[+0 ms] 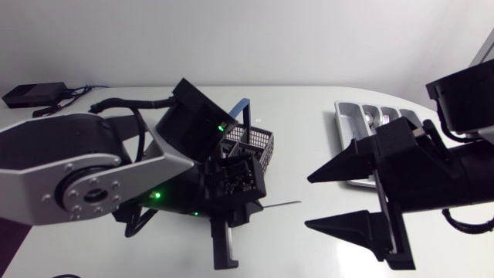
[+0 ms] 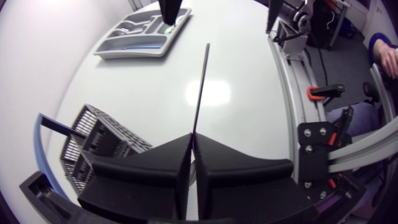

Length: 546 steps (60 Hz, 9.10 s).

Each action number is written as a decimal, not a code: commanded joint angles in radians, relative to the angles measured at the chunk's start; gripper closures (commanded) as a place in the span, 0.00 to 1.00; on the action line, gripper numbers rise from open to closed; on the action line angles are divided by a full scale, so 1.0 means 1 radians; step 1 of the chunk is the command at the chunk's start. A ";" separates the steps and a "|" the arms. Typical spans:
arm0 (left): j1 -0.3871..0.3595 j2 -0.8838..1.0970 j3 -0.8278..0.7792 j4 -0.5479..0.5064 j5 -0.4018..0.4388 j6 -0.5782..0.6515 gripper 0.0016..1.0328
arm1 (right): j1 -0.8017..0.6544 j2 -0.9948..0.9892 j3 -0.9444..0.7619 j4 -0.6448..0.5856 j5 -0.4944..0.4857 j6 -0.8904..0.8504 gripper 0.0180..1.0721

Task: Unload the cutlery basket into the drawer organizer.

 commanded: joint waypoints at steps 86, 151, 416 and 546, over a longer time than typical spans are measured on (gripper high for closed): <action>-0.321 0.023 -0.372 0.701 -0.690 0.521 0.97 | 0.031 0.620 0.333 -0.350 0.032 0.138 0.35; -0.283 -0.006 -0.369 0.724 -0.641 0.506 0.50 | 0.090 0.707 0.317 -0.335 0.032 0.152 0.93; 0.582 -0.011 -0.377 0.259 0.195 0.223 0.47 | -0.173 1.268 0.903 0.171 0.253 0.081 0.85; 0.727 0.480 0.145 0.436 0.204 0.119 0.47 | -0.062 1.031 0.598 0.122 0.210 0.123 0.87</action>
